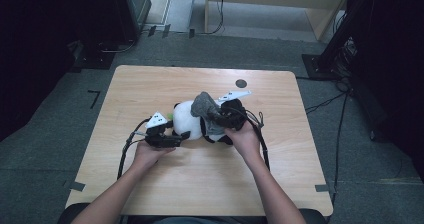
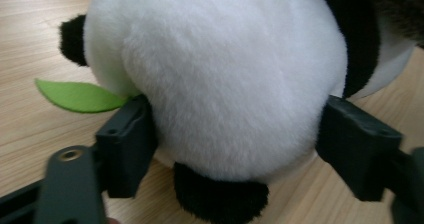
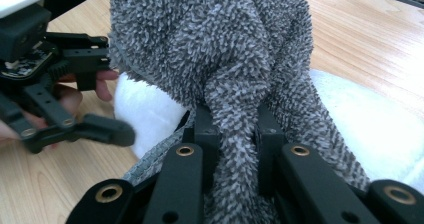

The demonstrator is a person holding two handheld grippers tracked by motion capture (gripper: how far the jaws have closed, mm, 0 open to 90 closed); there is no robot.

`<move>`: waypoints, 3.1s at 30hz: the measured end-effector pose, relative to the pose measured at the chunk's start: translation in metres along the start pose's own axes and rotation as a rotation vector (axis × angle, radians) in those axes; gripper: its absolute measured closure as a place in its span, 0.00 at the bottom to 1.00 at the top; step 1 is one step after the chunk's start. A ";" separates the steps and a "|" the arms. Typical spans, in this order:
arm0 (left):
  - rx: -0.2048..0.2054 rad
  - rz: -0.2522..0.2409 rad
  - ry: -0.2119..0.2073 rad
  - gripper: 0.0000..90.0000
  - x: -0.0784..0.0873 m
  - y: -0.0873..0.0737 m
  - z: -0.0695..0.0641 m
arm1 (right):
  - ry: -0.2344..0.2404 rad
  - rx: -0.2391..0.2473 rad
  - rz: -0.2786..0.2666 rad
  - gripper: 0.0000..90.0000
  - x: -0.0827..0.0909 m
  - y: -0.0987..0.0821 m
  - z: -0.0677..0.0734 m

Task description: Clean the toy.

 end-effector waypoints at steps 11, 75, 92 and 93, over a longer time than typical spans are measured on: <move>-0.001 0.014 0.030 0.50 0.010 0.001 -0.003 | 0.024 0.014 0.005 0.88 -0.018 0.034 0.025; 0.045 0.047 0.029 0.55 0.014 0.007 -0.005 | -0.076 0.010 -0.080 0.87 0.027 0.027 0.002; 0.066 0.093 0.044 0.57 0.013 0.002 -0.005 | 0.024 0.133 0.110 0.87 -0.050 0.020 0.036; 0.064 0.092 0.045 0.57 0.013 0.002 -0.005 | 0.031 0.132 0.112 0.87 -0.048 0.018 0.034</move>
Point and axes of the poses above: each handheld gripper's, and its own axes: x roughly backward along the jaws, y roughly out of its top, z roughly to its left, the point moved 6 cm from there along -x, roughly forward along the jaws, and after that the axes turned 13 degrees about y, right-handed, at the moved point
